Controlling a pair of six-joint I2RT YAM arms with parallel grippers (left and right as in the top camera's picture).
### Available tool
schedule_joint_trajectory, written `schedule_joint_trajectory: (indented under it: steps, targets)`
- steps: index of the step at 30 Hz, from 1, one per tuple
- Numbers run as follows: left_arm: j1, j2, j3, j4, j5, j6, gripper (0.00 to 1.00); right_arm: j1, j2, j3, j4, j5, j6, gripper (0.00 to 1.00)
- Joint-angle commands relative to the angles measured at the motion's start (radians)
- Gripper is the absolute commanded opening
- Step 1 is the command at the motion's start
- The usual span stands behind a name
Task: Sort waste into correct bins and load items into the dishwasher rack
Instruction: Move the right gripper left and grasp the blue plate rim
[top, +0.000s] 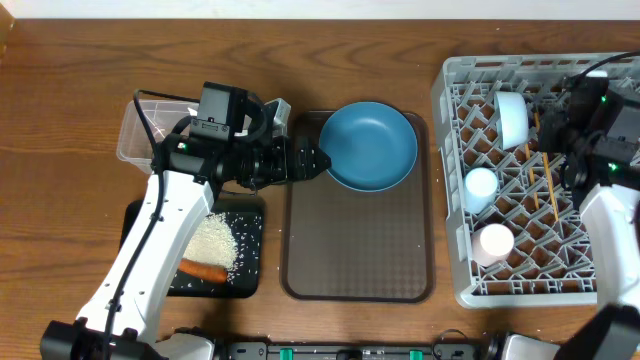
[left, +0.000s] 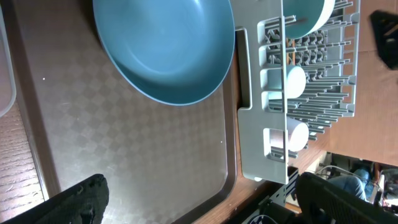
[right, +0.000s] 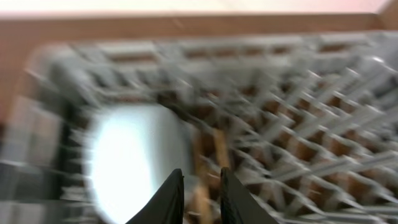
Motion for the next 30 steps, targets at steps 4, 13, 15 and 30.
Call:
schedule_joint_trajectory:
  steps: [4,13,15,30]
  targets:
    - [0.003,-0.009,0.006,-0.001,-0.009,0.010,0.98,0.157,-0.163,0.019,-0.077,-0.166,0.258,0.25]
    - [0.003,-0.009,0.006,-0.001,-0.009,0.010,0.98,0.496,-0.149,0.003,-0.289,-0.166,0.476,0.46]
    - [0.003,-0.009,0.006,-0.001,-0.009,0.010,0.98,0.562,-0.119,-0.008,-0.254,-0.154,0.518,0.46]
    - [0.003,-0.009,0.006,-0.001,-0.009,0.010,0.98,0.748,0.163,-0.008,-0.211,0.397,0.680,0.42]
